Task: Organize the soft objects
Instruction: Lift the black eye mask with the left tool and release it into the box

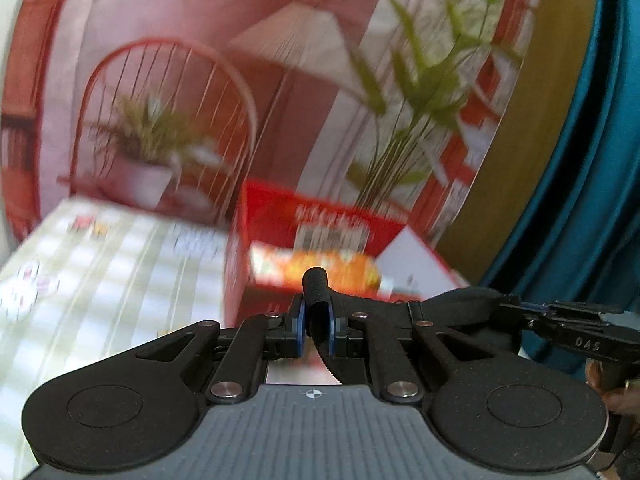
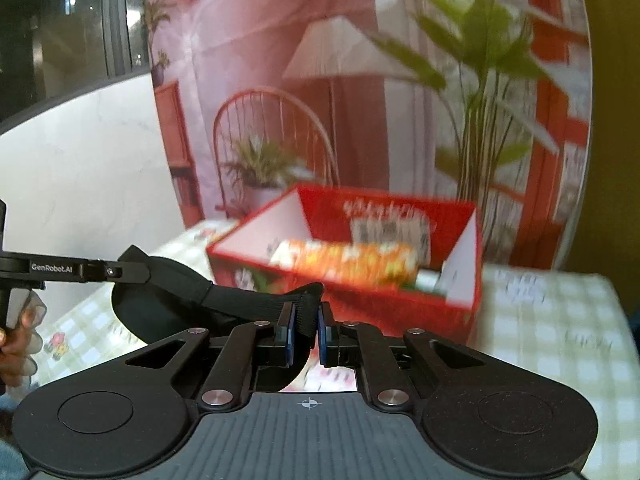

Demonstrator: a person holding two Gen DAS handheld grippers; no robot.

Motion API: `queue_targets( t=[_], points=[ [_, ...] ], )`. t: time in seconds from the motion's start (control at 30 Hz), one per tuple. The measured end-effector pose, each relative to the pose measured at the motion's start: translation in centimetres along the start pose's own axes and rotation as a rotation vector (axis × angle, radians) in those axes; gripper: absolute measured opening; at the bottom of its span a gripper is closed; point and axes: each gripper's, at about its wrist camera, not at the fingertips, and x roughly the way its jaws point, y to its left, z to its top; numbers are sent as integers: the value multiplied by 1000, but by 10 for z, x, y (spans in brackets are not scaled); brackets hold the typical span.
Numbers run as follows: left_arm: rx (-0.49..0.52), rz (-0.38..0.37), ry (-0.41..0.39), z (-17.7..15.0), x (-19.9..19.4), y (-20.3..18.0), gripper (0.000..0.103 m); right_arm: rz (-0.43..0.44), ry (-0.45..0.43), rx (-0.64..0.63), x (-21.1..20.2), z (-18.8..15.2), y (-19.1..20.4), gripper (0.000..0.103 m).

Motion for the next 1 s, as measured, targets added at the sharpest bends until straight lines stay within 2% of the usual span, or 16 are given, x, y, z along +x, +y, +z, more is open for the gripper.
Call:
queue_targets(
  t=[0.2, 0.4, 0.5, 0.7, 0.87, 1.0],
  points=[
    [45, 12, -96, 44, 35, -19, 11, -60, -75, -67, 13, 41, -15, 10],
    [65, 50, -121, 74, 94, -28, 11, -153, -107, -140, 53, 70, -30, 10],
    [82, 72, -96, 82, 121, -27, 11, -192, -104, -164, 79, 79, -39, 10],
    [107, 99, 0, 86, 170, -16, 11, -246, -56, -208, 132, 88, -50, 9],
    [125, 109, 81, 86, 199, -10, 11, -263, 1, -232, 165, 85, -57, 9],
    [124, 117, 116, 84, 213, -4, 11, -274, 37, -237, 186, 83, -64, 9]
  ],
)
